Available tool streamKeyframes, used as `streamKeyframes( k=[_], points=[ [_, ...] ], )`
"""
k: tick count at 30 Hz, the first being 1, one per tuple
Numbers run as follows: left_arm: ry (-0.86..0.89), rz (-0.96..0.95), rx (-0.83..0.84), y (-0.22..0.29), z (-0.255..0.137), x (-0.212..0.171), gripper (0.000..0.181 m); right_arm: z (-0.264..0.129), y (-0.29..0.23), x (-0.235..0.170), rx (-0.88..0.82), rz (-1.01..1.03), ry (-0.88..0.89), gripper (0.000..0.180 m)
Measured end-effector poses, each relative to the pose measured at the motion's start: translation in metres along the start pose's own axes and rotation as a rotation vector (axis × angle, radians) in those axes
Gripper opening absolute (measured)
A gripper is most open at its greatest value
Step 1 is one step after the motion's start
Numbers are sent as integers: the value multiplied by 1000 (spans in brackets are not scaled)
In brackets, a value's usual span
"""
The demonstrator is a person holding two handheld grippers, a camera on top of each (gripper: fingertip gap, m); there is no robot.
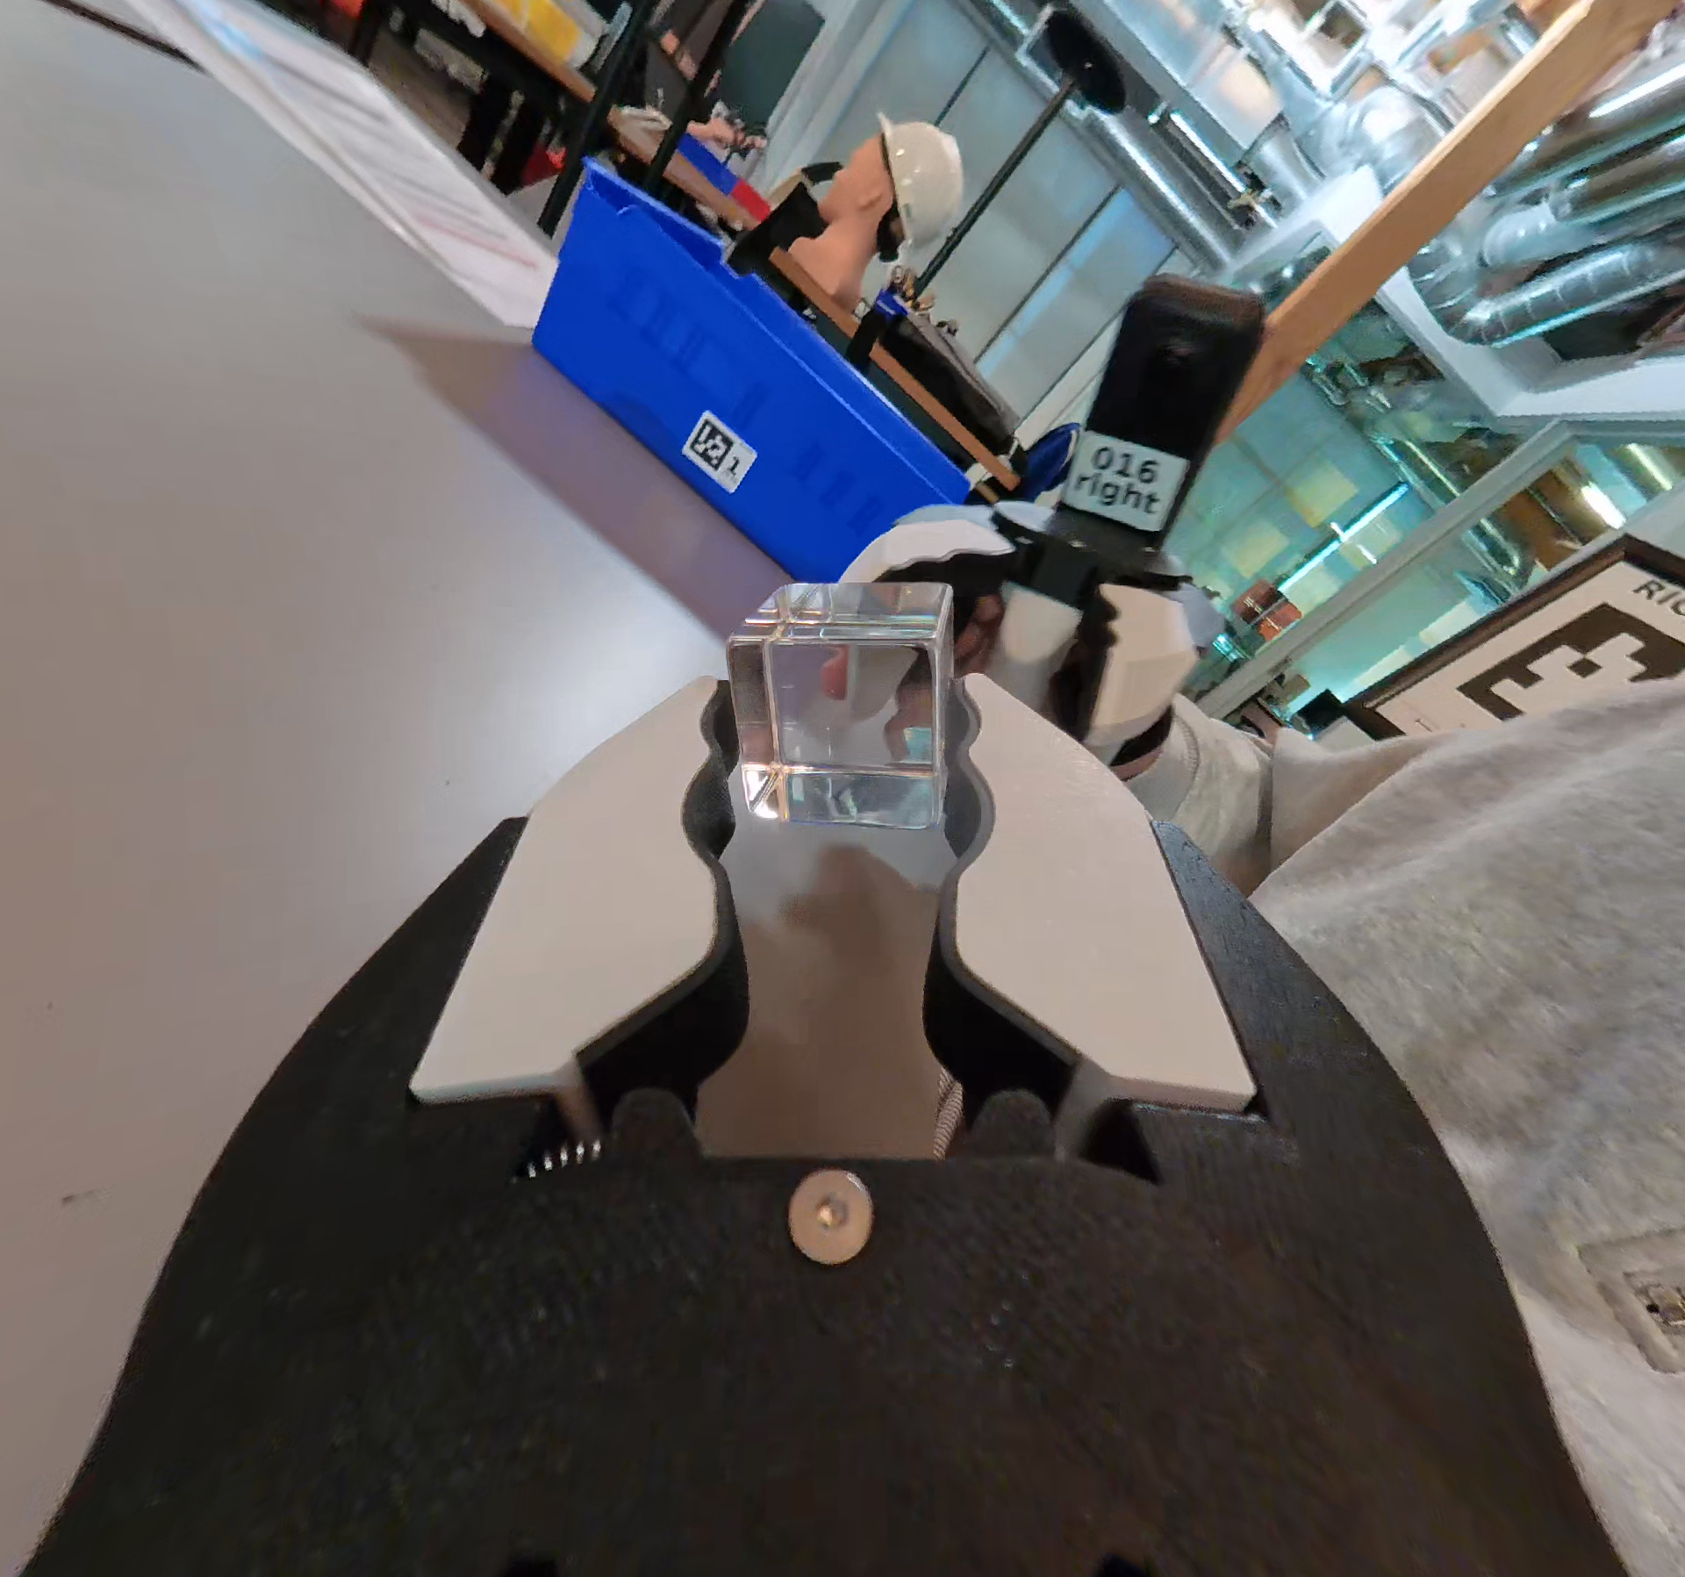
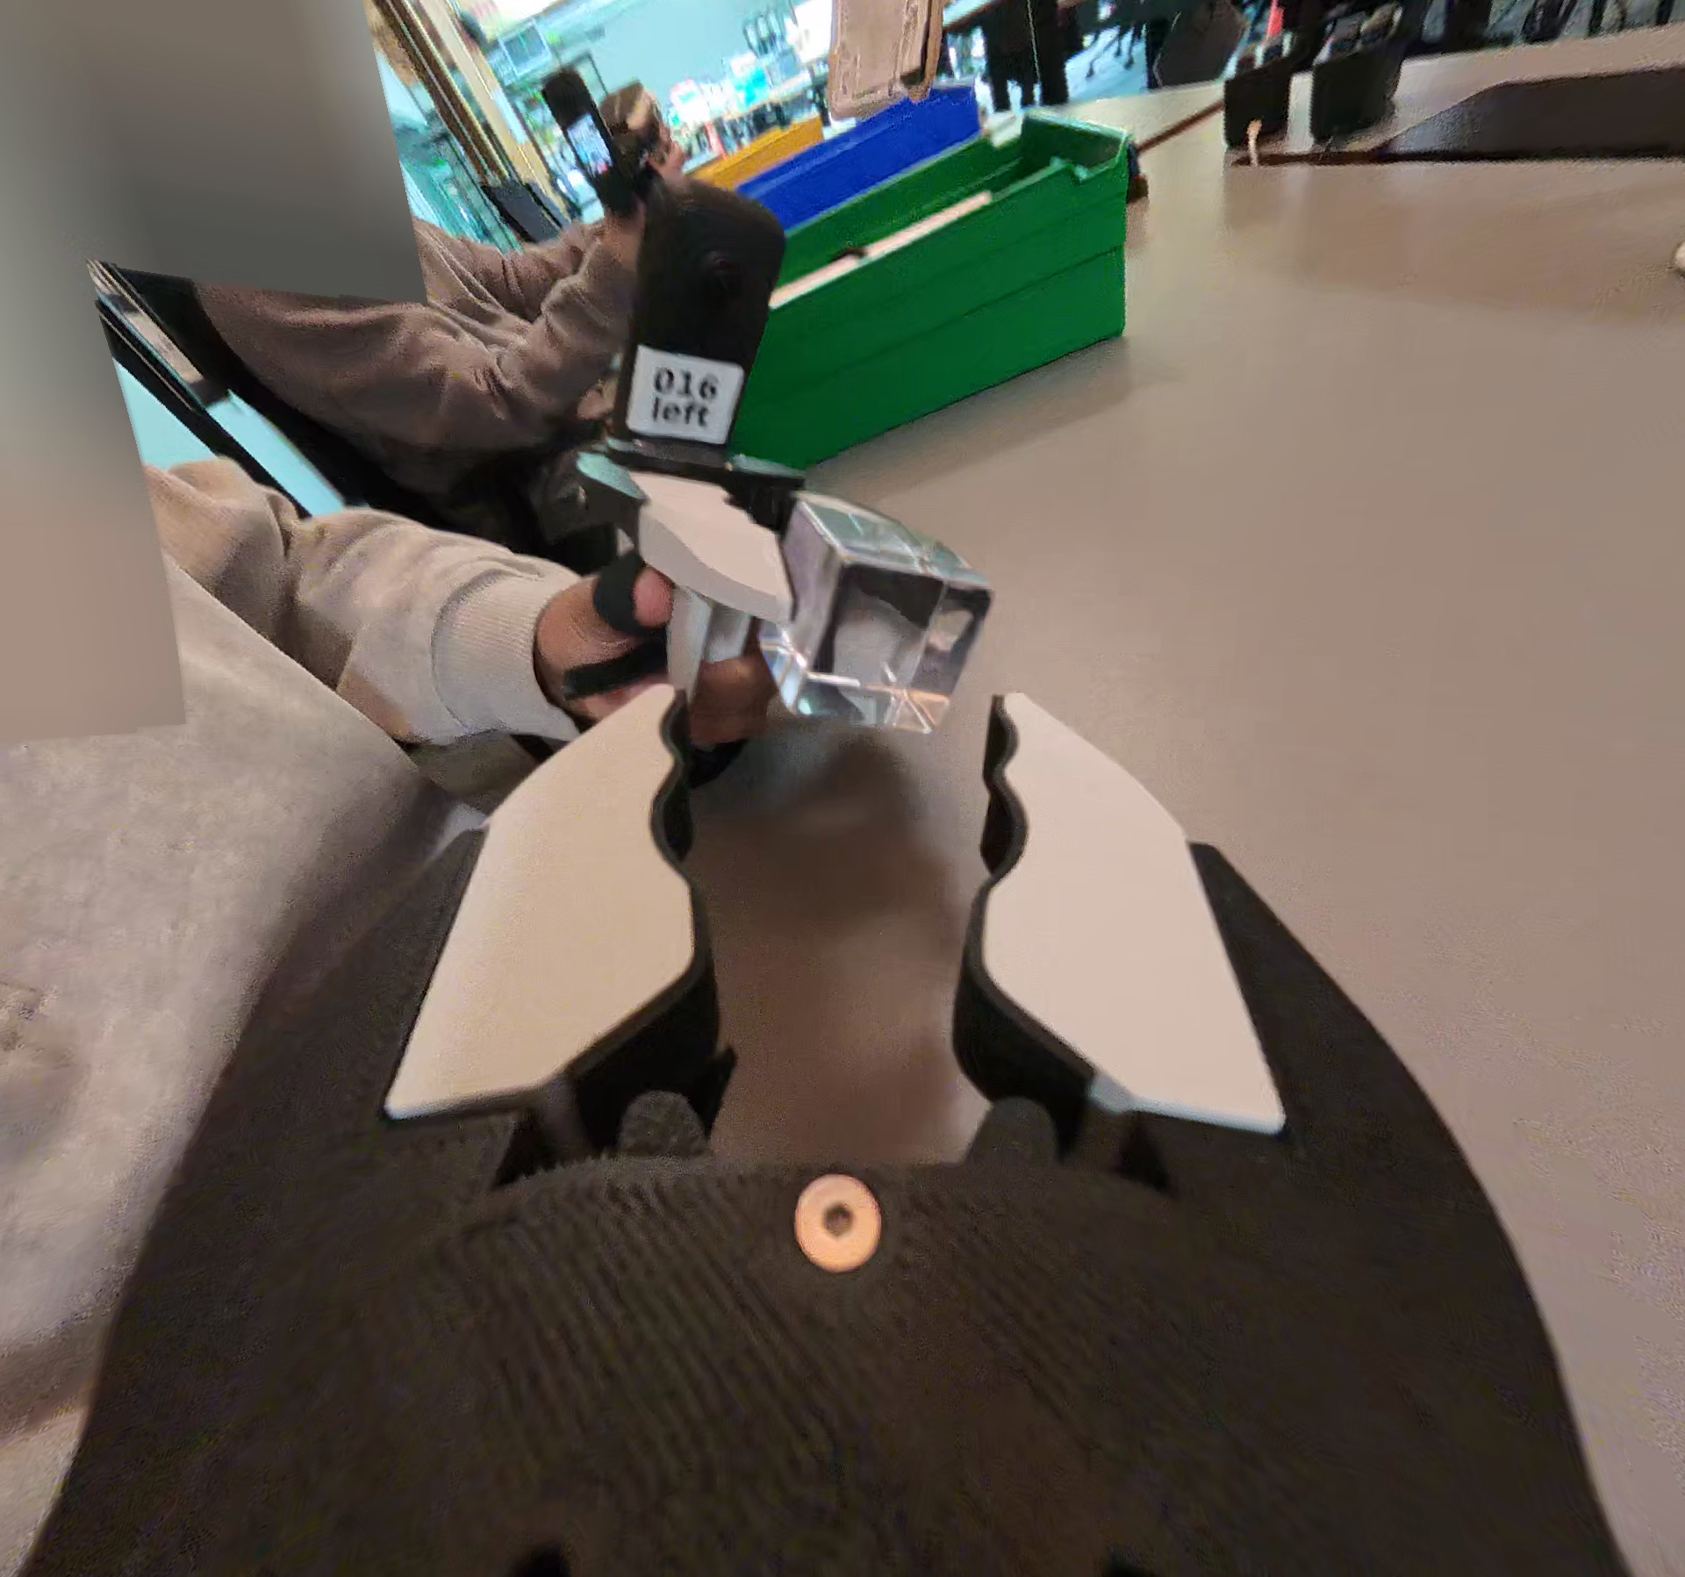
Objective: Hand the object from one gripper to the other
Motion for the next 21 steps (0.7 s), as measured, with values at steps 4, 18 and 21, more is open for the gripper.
streamKeyframes(
  k=[4, 18, 21],
  points=[
    [4, 61, -27, 8, 2, 0, 44, 9, -4, -9, 14, -27, -49, 61],
    [17, 25, -106, 21, 8, -4, 44, 14, -5, -12, 101, 74, 33, 47],
    [43, -28, -132, 20, 8, -4, 44, 13, -5, -10, 134, 103, 60, 47]
  ],
)
Point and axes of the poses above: each gripper's, where its closed fingertips meet, z out along the fingers, x out of its top, y = z × x across the jaws, the point moved 7 cm from there along -z, back along the fingers, and after that the axes turned 10 degrees about z, right-handed, at the moved point
